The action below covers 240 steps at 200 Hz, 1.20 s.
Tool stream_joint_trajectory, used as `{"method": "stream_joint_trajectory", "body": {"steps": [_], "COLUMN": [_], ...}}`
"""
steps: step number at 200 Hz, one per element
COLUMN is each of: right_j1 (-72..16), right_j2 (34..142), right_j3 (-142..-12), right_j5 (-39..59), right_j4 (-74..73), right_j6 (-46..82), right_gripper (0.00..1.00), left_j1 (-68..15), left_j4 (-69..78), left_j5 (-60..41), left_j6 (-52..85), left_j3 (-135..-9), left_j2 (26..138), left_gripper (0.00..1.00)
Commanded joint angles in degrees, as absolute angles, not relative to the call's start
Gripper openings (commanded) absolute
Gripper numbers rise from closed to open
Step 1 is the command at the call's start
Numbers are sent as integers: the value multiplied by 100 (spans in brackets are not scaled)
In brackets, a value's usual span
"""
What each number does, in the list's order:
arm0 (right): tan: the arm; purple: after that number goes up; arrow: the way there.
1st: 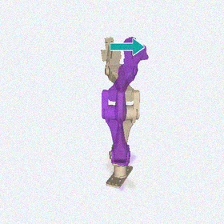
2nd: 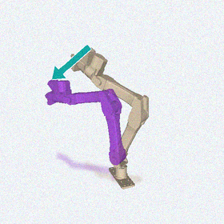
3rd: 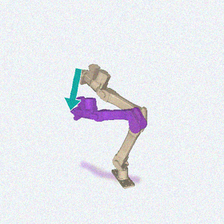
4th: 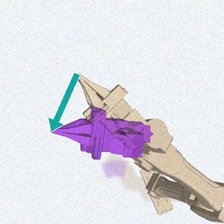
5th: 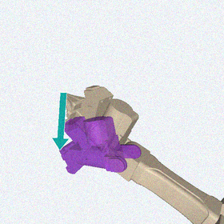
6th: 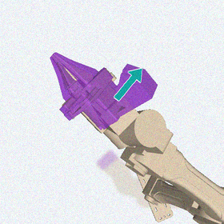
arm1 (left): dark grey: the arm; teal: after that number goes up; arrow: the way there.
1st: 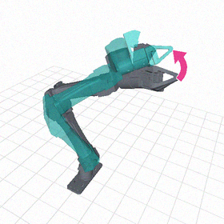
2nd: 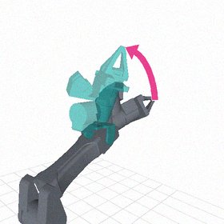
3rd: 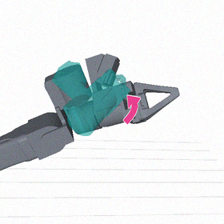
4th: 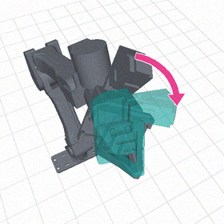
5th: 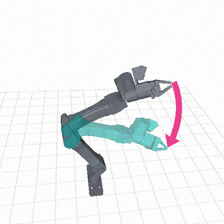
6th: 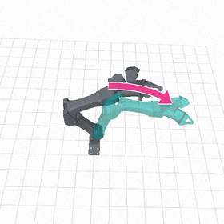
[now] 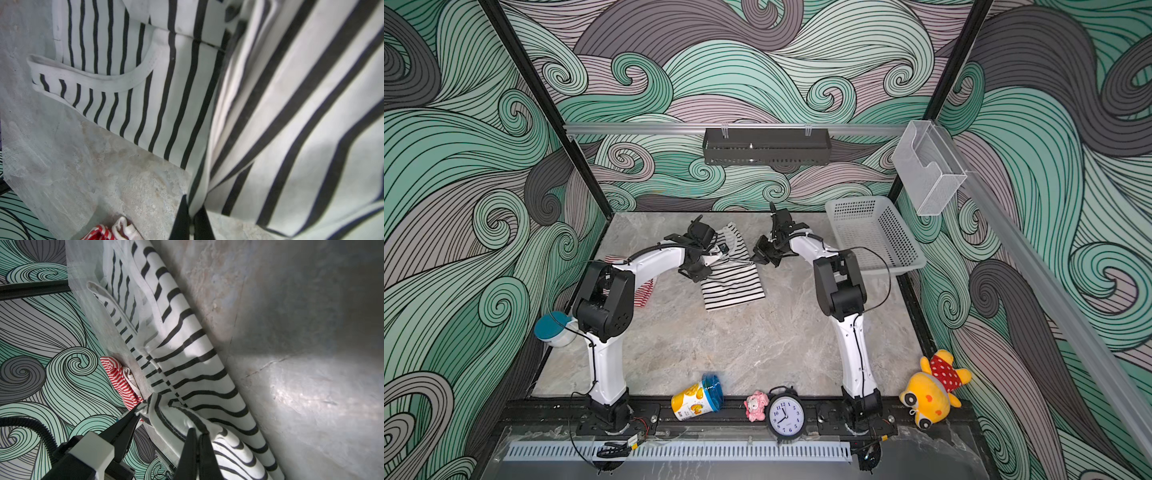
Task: Fold and stack the tank tops
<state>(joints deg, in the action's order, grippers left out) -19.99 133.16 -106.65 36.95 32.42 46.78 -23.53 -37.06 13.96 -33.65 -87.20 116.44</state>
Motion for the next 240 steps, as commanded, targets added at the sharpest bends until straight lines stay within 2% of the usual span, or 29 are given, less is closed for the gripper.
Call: {"method": "stream_joint_trajectory", "body": {"steps": [1,44,57,87,104,116,141,159,179,198,240], "right_j1": [-1951,-1951,-1951,-1951,-1951,-1958,-2030,-2125,-2233,-2312,-2518], "right_j2": [13470,13765,13845,13685,13276,12940,12391,12251,12468,12735,12682], "right_j3": [-10903,-11268,-11356,-11236,-10848,-10455,-9695,-9453,-9554,-9697,-9469], "right_j5": [3781,3925,4018,4253,4131,3990,3735,3584,3577,3592,3392], "right_j4": [3305,3175,3070,2486,2148,1857,1609,1690,1901,1969,1952], "right_j6": [4750,4872,4947,4961,4899,4886,4893,4777,4689,4754,4703], "right_gripper": [0,0,3,29,41,44,42,31,18,10,7], "left_j1": [-2286,-2230,-2217,-2197,-2175,-2168,-2183,-2206,-2256,-2315,-2325], "left_j4": [-3785,-3690,-3698,-3516,-3411,-3397,-3653,-3913,-4080,-4197,-4210], "left_j5": [1564,1745,1797,1889,1901,1827,1391,892,360,153,-24], "left_j6": [-3249,-2994,-2947,-2751,-2595,-2534,-2397,-2323,-2332,-2248,-2075], "left_j3": [-8937,-9050,-9088,-9041,-8966,-8863,-8649,-8510,-8448,-8569,-8752], "left_j2": [11730,11821,11860,11715,11449,11202,10765,10586,10635,10925,11533], "left_gripper": [2,7,15,32,34,34,34,30,21,15,14]}}
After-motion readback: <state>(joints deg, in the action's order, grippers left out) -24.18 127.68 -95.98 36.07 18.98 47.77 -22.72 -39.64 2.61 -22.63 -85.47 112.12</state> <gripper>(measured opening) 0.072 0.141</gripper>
